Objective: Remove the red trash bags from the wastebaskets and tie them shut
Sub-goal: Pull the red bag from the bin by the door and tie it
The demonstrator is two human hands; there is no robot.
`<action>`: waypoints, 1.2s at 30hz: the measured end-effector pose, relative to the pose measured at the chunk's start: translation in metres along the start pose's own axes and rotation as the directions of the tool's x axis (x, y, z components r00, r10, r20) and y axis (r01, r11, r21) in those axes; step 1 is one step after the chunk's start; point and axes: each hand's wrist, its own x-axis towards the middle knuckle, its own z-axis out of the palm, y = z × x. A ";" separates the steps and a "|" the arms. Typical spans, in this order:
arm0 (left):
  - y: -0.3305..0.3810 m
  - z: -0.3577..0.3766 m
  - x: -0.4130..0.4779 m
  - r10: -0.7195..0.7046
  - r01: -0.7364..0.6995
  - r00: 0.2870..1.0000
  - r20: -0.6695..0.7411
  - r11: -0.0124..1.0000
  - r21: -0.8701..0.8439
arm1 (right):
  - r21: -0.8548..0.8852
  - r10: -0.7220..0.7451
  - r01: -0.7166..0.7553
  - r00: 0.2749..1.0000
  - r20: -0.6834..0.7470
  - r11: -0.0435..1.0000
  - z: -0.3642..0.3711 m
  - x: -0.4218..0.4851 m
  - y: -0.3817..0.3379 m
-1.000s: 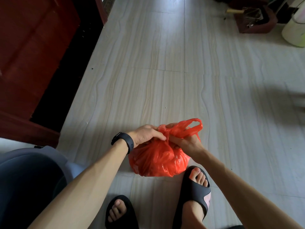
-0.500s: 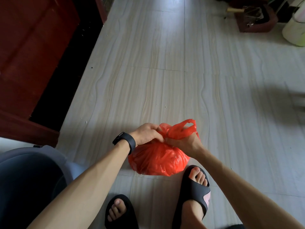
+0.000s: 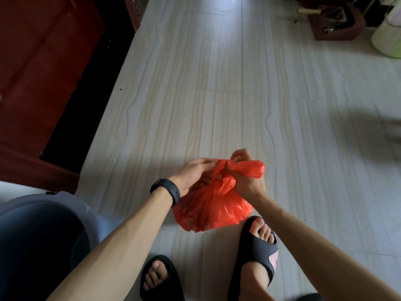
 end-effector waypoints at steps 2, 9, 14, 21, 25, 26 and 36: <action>0.001 -0.002 0.000 0.040 -0.039 0.999 -0.002 0.986 0.160 | 0.049 0.040 -0.041 0.999 0.017 0.998 0.000 0.003 -0.001; -0.012 -0.011 0.006 0.297 -0.159 0.929 -0.221 0.860 0.485 | 0.088 0.128 -0.138 0.985 0.112 0.986 0.001 0.010 -0.001; -0.016 -0.012 0.001 0.483 -0.198 0.845 -0.231 0.682 0.704 | 0.051 0.207 -0.214 0.972 0.108 0.976 0.003 0.008 -0.004; -0.034 -0.031 -0.009 0.528 -0.104 0.837 -0.146 0.414 0.904 | 0.084 0.326 -0.330 0.944 0.055 0.940 -0.008 -0.001 0.008; -0.041 -0.042 -0.015 0.562 -0.102 0.825 -0.061 0.254 0.962 | 0.175 0.376 -0.378 0.926 0.045 0.909 -0.022 -0.010 0.013; -0.042 -0.045 -0.016 0.570 -0.090 0.820 -0.055 0.224 0.970 | 0.181 0.383 -0.383 0.923 0.035 0.906 -0.024 -0.012 0.015; -0.041 -0.054 -0.026 0.603 -0.045 0.797 -0.044 0.131 0.990 | 0.083 0.361 -0.367 0.929 0.076 0.927 -0.022 -0.012 0.011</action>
